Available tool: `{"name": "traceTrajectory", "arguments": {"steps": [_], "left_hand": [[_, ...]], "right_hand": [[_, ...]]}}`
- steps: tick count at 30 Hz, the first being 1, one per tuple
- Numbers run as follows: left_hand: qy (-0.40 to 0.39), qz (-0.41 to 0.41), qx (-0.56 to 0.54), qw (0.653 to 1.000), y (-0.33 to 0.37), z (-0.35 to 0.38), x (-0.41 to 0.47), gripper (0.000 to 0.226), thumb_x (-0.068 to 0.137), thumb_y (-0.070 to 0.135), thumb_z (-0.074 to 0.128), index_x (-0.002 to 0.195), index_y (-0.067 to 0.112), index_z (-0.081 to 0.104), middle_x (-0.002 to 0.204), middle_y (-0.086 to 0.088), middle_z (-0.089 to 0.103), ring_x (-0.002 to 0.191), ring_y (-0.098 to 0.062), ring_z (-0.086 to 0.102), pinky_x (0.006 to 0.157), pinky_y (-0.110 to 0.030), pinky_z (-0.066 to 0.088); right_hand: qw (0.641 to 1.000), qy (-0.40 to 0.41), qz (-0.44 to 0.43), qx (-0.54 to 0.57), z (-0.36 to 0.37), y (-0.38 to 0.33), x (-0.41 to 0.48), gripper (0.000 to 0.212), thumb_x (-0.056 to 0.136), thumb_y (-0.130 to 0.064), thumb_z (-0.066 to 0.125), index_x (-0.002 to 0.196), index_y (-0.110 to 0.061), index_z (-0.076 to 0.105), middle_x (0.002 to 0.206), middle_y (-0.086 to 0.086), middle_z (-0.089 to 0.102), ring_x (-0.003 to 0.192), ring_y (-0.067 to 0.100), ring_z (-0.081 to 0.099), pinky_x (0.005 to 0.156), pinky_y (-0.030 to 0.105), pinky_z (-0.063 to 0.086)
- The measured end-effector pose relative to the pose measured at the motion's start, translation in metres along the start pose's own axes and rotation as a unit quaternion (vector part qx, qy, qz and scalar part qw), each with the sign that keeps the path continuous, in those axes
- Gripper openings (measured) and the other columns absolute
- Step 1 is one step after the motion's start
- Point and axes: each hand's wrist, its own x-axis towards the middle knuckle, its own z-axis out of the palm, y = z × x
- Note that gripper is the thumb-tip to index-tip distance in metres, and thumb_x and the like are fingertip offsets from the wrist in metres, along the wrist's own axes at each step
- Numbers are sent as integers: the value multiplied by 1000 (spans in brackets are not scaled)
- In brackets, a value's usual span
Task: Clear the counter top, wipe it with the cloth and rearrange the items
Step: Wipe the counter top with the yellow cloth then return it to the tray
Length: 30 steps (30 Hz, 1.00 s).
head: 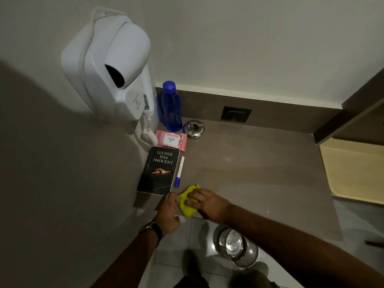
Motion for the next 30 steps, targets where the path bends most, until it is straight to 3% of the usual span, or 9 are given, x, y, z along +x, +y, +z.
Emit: {"name": "traceTrajectory", "arguments": {"steps": [4, 7, 9, 11, 14, 19, 23, 27, 30], "left_hand": [[-20, -6, 30, 999, 2, -4, 5, 41, 58, -2, 68, 95, 8, 53, 88, -6, 57, 74, -21, 58, 68, -36, 53], [-42, 5, 76, 996, 4, -6, 10, 40, 66, 3, 70, 100, 14, 51, 99, -1, 53, 75, -14, 52, 69, -21, 47], [-61, 7, 98, 993, 3, -6, 12, 39, 72, 5, 71, 102, 19, 49, 107, 1, 50, 83, -12, 53, 75, -22, 50], [-75, 1, 113, 991, 4, -6, 14, 38, 77, 6, 69, 103, 22, 47, 115, 3, 47, 91, -13, 56, 83, -28, 55], [-91, -15, 111, 990, 5, -3, 19, 38, 79, 7, 72, 104, 23, 48, 122, 5, 43, 98, -14, 57, 89, -31, 56], [-116, -20, 109, 987, 8, -2, 25, 39, 79, 13, 78, 103, 24, 50, 126, 6, 42, 107, -15, 55, 95, -34, 56], [-118, -18, 117, 986, 6, -2, 26, 44, 76, 12, 80, 102, 26, 48, 126, 6, 40, 106, -13, 56, 95, -33, 56], [-111, -22, 117, 987, 3, 2, 25, 44, 76, 11, 81, 102, 27, 48, 129, 7, 39, 112, -15, 56, 101, -35, 54], [-107, -25, 114, 987, 3, 5, 24, 45, 76, 9, 80, 101, 27, 48, 129, 6, 38, 116, -17, 54, 103, -38, 53]], "right_hand": [[996, 20, -61, -59, 16, -5, -31, 58, 100, -18, 27, 152, -28, 49, 160, 2, 46, 150, 28, 42, 126, 40, 34], [994, 42, -67, -81, 29, 4, -64, 51, 100, -19, 35, 140, -32, 64, 148, -4, 60, 139, 21, 58, 116, 33, 48], [996, 54, -35, -65, 36, 17, -88, 43, 101, -23, 47, 140, -33, 64, 148, -5, 61, 138, 19, 59, 114, 31, 49], [998, 54, 34, -7, 37, 33, -113, 41, 102, -33, 58, 143, -31, 62, 150, 0, 59, 138, 22, 58, 115, 34, 49], [980, 56, 177, 73, 39, 62, -149, 47, 104, -31, 55, 151, -26, 54, 157, 8, 50, 144, 31, 49, 122, 38, 38], [880, 58, 452, 133, 46, 105, -202, 60, 104, -24, 51, 161, -27, 34, 163, 7, 36, 139, 33, 41, 119, 38, 38], [817, 67, 548, 164, 55, 86, -195, 64, 101, -27, 53, 161, -22, 32, 153, 14, 41, 125, 36, 46, 109, 43, 45], [808, 132, 543, 189, 71, 20, -171, 63, 97, -34, 60, 157, -21, 42, 141, 15, 49, 115, 34, 47, 103, 42, 47], [858, 141, 451, 202, 75, -27, -142, 64, 94, -34, 57, 156, -25, 43, 140, 9, 50, 113, 28, 46, 103, 39, 47]]}}
